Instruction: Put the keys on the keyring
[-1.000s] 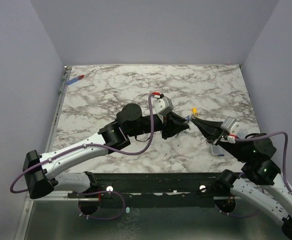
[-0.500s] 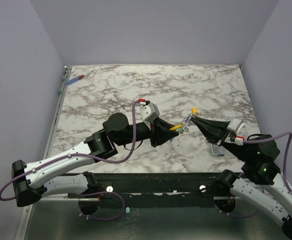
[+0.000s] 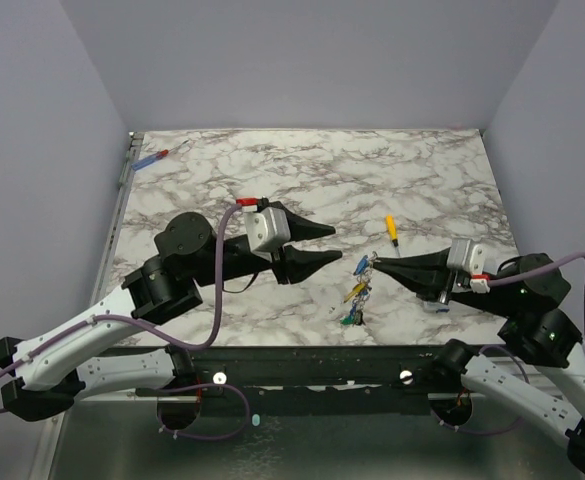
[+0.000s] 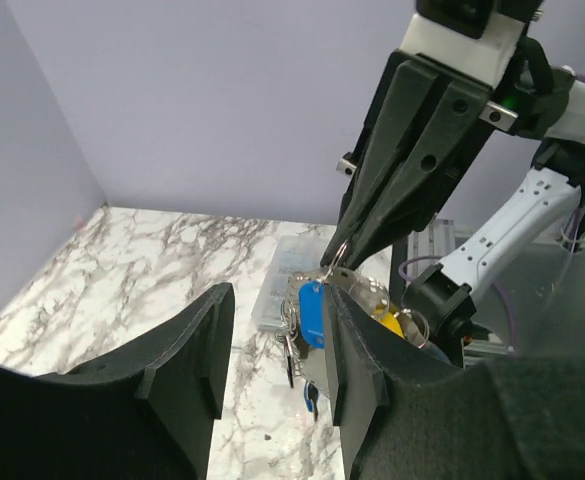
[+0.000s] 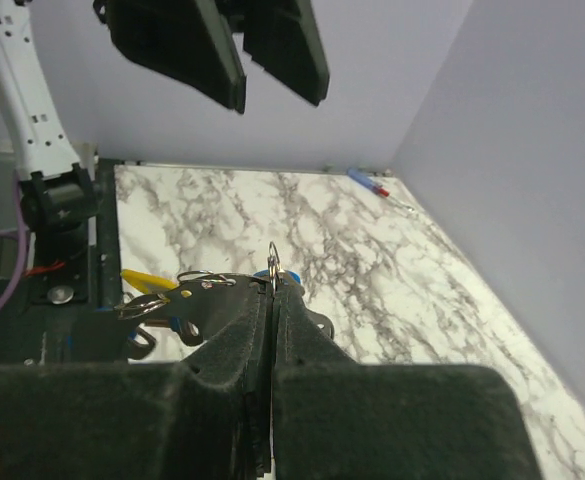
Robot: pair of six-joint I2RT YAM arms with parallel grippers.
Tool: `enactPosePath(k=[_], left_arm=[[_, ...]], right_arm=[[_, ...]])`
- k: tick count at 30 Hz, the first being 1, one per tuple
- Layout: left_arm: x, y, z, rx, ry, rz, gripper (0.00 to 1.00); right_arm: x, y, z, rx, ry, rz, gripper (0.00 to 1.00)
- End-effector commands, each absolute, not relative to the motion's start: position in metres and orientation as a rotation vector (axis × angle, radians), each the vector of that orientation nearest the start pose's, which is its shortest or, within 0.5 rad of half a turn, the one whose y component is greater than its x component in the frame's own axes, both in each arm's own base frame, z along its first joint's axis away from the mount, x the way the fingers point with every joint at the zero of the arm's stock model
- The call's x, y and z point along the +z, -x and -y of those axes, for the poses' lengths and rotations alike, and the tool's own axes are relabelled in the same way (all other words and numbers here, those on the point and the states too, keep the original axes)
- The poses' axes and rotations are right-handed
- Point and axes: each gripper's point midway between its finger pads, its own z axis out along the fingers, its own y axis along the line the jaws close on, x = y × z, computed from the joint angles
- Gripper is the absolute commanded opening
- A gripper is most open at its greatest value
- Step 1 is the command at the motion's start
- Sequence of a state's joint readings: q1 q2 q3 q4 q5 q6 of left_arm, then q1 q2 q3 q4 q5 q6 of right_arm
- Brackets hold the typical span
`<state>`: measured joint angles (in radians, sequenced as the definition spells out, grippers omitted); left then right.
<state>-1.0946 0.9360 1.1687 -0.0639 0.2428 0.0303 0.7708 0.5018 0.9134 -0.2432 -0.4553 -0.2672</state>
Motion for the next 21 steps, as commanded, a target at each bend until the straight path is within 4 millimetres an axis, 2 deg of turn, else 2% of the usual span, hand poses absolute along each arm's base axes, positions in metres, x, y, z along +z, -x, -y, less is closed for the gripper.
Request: enactPosePath(k=[1,8,21], left_arm=[[0.446,-0.101,0.323,-1.029,-1.130,-1.027,0.45],[0.439,-0.079,0.334,-1.110,-1.267,-0.942,0.44],[0.430,-0.080,0.350,-1.127,-1.327,-0.933,0.38]], right_arm=[[0.399,-0.098,-0.210,0.810,1.096,-1.014,0.01],[0.408,-0.088,-0.212,0.851,1.122,-0.987,0.01],[0.415,-0.081,-0.213,0.890,1.137,-0.971,0.01]])
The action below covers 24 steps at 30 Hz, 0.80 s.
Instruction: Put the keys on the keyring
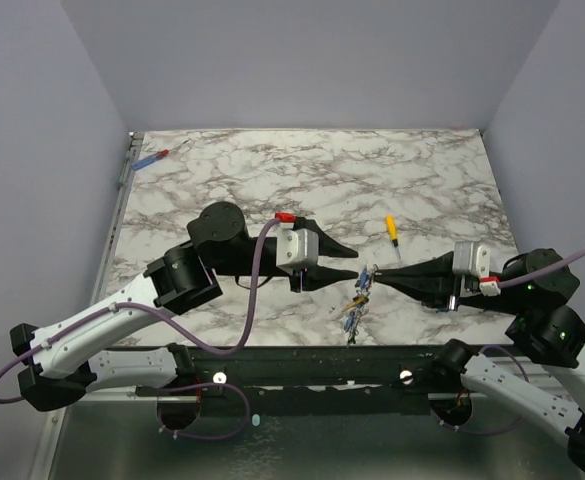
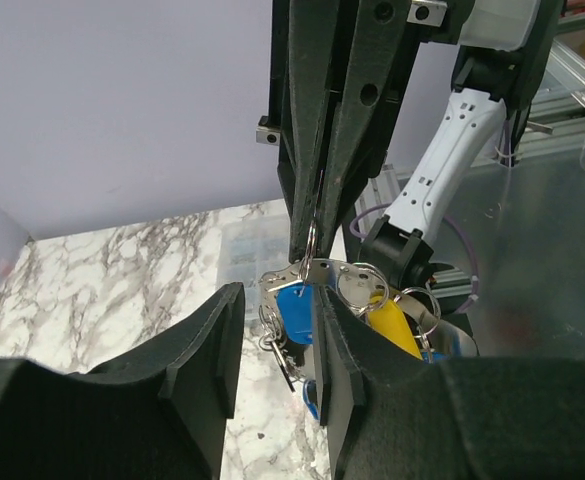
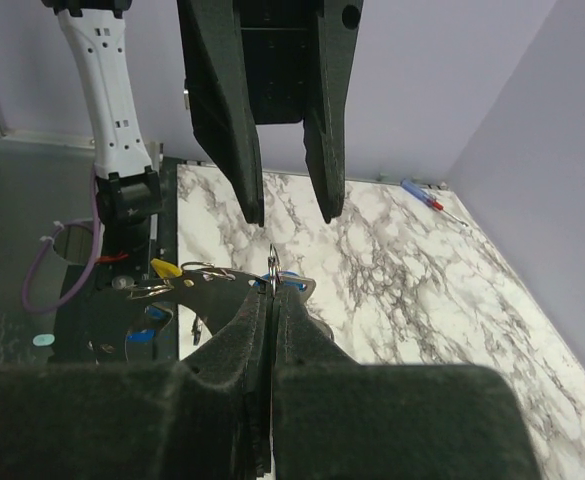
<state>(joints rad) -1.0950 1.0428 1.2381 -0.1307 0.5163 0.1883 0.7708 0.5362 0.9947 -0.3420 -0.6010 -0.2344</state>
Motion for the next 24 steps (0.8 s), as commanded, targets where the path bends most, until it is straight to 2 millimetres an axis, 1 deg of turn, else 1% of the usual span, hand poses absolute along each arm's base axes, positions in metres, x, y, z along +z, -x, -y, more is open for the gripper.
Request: enactPosePath(k=[1,7,12,17,18,19,22,24], left_arm=[[0.428,-0.080,0.352,-1.132,-1.334,-0.934,0.37],[0.422,-0.082,0.359,-1.139,-1.354,-0.940,0.30],[0.419,-0.082,0.362,-1.138,-1.365,-0.940,0.17],[0.417,-0.083,0.363,-1.139,-1.368,-0.944,0.16],[0.417,-0.083,0.363,-1.139,-1.368,-0.942,0.17],[0.417,-0.083,0.363,-1.139,-1.367,-0.943,0.22],[0.421,-0.083,0.359,-1.128,-1.350,-0.940,0.40],[0.423,-0.083,0.356,-1.123,-1.342,-0.937,0.47]], right_arm=[[0.414,-0.081,-0.213,0.891,1.139,-0.975,0.01],[0.413,-0.081,-0.214,0.895,1.145,-0.976,0.01],[0.417,-0.080,-0.213,0.890,1.143,-0.967,0.01],[0.419,-0.081,-0.212,0.883,1.136,-0.962,0.01],[0.419,-0.081,-0.212,0.881,1.135,-0.964,0.01],[0.419,-0.081,-0.212,0.879,1.132,-0.963,0.01],[0.420,-0.083,-0.211,0.870,1.125,-0.965,0.01],[0.419,-0.083,-0.211,0.867,1.127,-0.968,0.01]])
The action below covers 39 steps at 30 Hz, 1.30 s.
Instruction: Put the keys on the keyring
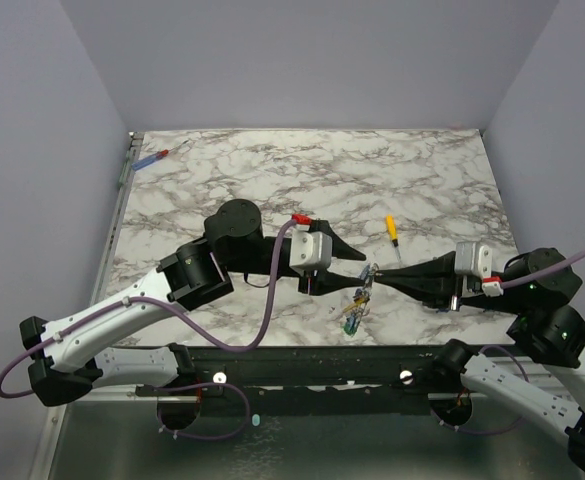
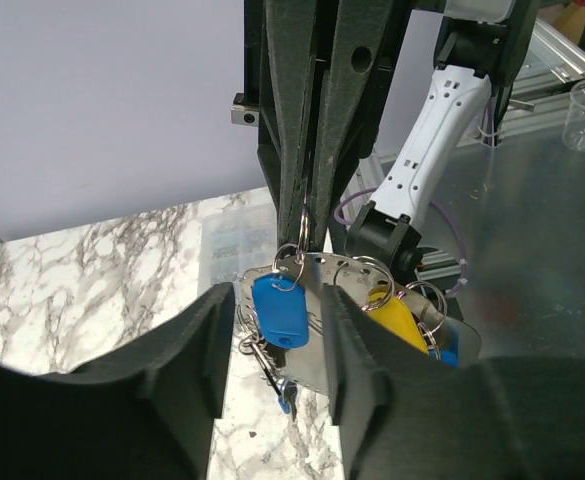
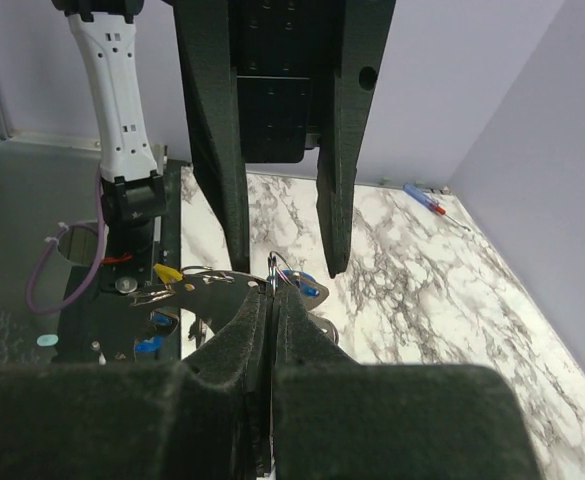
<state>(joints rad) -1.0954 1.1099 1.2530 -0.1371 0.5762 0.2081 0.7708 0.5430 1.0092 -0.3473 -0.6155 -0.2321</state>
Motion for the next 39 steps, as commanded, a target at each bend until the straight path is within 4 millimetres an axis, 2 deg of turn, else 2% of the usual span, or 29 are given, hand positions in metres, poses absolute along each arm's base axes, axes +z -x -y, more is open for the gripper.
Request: enactPosePath(k=[1,7,20,25,31,39], left_arm=[[0.425,-0.082,0.354,-1.122,-1.336,-0.932,0.50],[0.427,-0.081,0.354,-1.137,-1.327,-0.926,0.52],[0.420,-0.081,0.368,-1.171,-1.345,-0.922,0.40],[0.416,-0.082,0.370,-1.179,-1.351,-0.936,0.31],[0.415,-0.081,0.371,-1.186,-1.356,-0.935,0.02],[0.412,-0.080,0.372,-1.201,-1.360,-0.948,0.00]], right_arm=[[0.418,-0.084,-0.211,0.867,1.127,-0.972,0.01],[0.417,-0.084,-0.212,0.873,1.125,-0.974,0.01],[0.417,-0.084,-0.212,0.876,1.122,-0.976,0.01],[0.419,-0.083,-0.211,0.878,1.121,-0.973,0.01],[0.423,-0.084,-0.210,0.872,1.099,-0.958,0.01],[0.434,-0.085,-0.210,0.888,1.033,-0.911,0.01]])
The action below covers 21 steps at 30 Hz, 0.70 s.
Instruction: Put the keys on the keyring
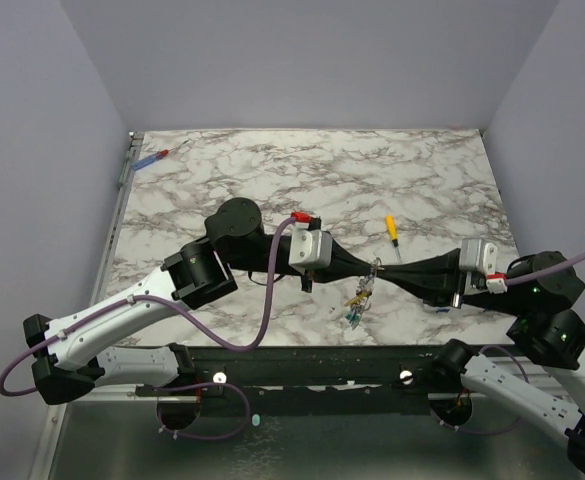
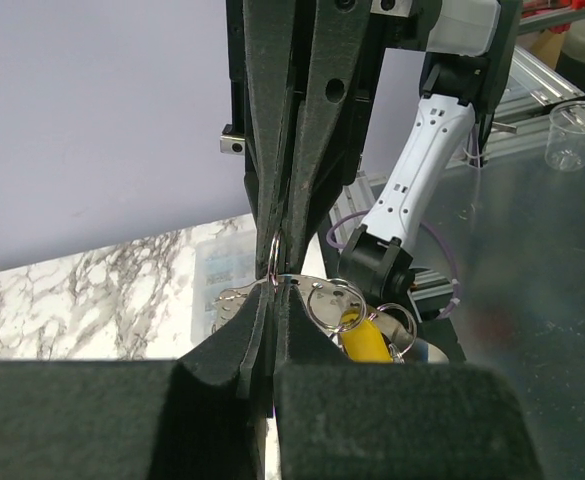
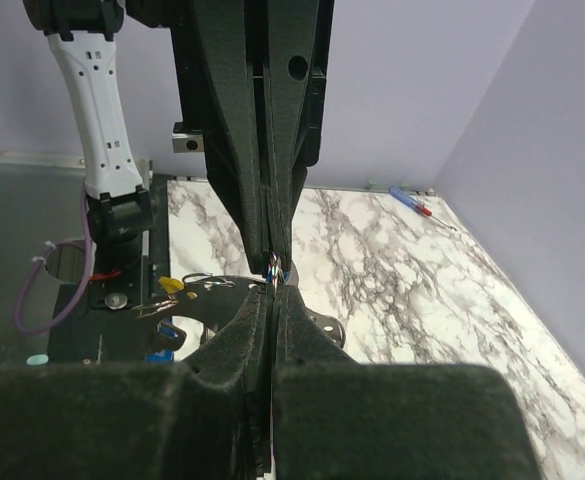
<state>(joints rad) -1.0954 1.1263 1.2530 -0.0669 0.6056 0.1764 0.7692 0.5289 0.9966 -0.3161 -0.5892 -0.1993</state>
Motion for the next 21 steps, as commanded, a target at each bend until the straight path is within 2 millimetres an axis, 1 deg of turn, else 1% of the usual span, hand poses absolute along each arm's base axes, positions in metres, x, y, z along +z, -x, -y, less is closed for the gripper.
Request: enactPosePath(k=[1,4,9,14,19,21], left_arm=[[0.411,-0.080,0.373,-1.202,-1.360,-0.951,0.00],[0.408,-0.080,0.375,-1.196,-1.361,-0.961,0.00],[0.401,-0.081,0.379,-1.181,-1.361,-0.979,0.00],[0.398,-0.082,0.378,-1.154,-1.349,-0.985,0.00],[0.395,-0.085,0.375,-1.128,-1.334,-0.992,0.00],[0.394,-0.086,0.376,-1.119,-1.330,-0.997,0.00]], right_arm=[[0.436,-0.086,-0.211,0.894,1.028,-0.906,0.01],[0.443,-0.085,-0.211,0.909,1.005,-0.877,0.01],[0.456,-0.089,-0.212,0.920,0.939,-0.841,0.01],[0.469,-0.093,-0.204,0.909,0.850,-0.799,0.01],[0.480,-0.089,-0.196,0.919,0.784,-0.753,0.01],[0.481,-0.088,-0.196,0.950,0.768,-0.755,0.01]])
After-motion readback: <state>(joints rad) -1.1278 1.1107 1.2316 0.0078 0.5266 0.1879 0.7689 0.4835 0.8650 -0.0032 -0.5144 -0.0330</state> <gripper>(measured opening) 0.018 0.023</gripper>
